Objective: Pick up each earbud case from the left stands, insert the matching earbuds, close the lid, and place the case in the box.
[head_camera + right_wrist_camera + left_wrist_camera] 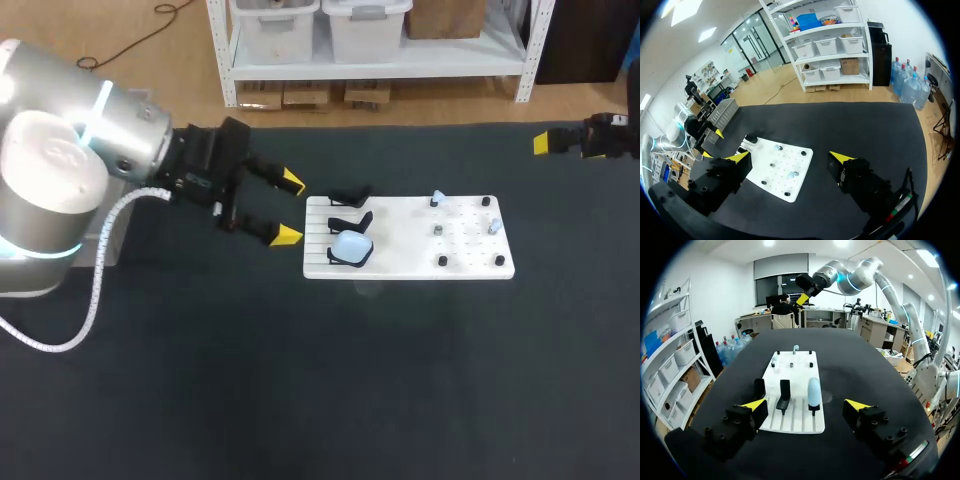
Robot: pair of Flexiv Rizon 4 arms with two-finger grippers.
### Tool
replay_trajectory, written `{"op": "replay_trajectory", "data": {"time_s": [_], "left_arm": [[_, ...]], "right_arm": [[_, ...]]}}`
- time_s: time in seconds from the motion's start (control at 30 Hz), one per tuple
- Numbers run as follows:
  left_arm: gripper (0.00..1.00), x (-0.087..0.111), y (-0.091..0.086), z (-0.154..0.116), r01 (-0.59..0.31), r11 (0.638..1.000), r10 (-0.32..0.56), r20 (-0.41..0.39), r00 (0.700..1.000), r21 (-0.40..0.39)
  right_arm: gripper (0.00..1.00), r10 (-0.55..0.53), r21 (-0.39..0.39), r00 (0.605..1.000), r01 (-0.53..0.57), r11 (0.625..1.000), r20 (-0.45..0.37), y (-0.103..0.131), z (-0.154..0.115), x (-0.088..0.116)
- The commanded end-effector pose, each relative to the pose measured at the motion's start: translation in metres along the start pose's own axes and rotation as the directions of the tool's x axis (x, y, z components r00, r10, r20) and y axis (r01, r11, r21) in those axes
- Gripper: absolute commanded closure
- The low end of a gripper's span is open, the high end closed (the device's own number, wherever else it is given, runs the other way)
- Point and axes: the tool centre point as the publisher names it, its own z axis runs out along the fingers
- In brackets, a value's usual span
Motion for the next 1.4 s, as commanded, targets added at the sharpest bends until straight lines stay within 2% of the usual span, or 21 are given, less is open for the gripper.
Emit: {"op": "replay_trajectory", "data": {"time_s": [0.03,0.17,0.27,0.37,0.4,0.5,0.6,0.9,1.4], "left_arm": [[0.00,0.004,0.005,0.015,0.009,1.000,-0.009,-0.009,1.000,-0.008],[0.00,0.005,0.002,0.023,0.019,1.000,-0.019,-0.004,1.000,-0.005],[0.09,0.005,0.000,0.027,0.035,0.999,-0.035,0.011,0.999,0.002],[0.12,0.006,-0.003,0.030,0.036,0.999,-0.036,0.020,0.999,0.000],[0.16,0.006,-0.004,0.032,0.032,0.999,-0.031,0.021,0.999,-0.003],[0.15,0.008,-0.007,0.035,0.026,1.000,-0.026,0.026,0.999,-0.002],[0.20,0.010,-0.009,0.037,0.039,0.999,-0.039,0.037,0.999,0.004],[0.23,0.013,-0.016,0.041,0.035,0.999,-0.036,0.060,0.998,0.020],[0.36,0.012,-0.020,0.066,-0.005,0.999,0.003,0.071,0.997,0.033]], "right_arm": [[0.00,0.000,0.001,1.000,0.000,1.000,0.000,0.000,0.000,0.000],[0.00,0.000,0.001,1.000,0.000,1.000,0.000,0.000,0.000,0.000],[0.00,0.000,0.001,1.000,0.000,1.000,0.000,0.000,0.000,0.000],[0.00,0.000,0.001,1.000,0.000,1.000,0.000,0.000,0.000,0.000],[0.00,0.000,0.001,1.000,0.000,1.000,0.000,0.000,0.000,0.000],[0.00,0.000,0.001,1.000,0.000,1.000,0.000,0.000,0.000,0.000],[0.00,0.000,0.001,1.000,0.000,1.000,0.000,0.000,0.000,0.000],[0.00,0.000,0.001,1.000,0.000,1.000,0.000,0.000,0.000,0.000],[0.00,0.000,0.001,1.000,0.000,1.000,0.000,0.000,0.000,0.000]]}}
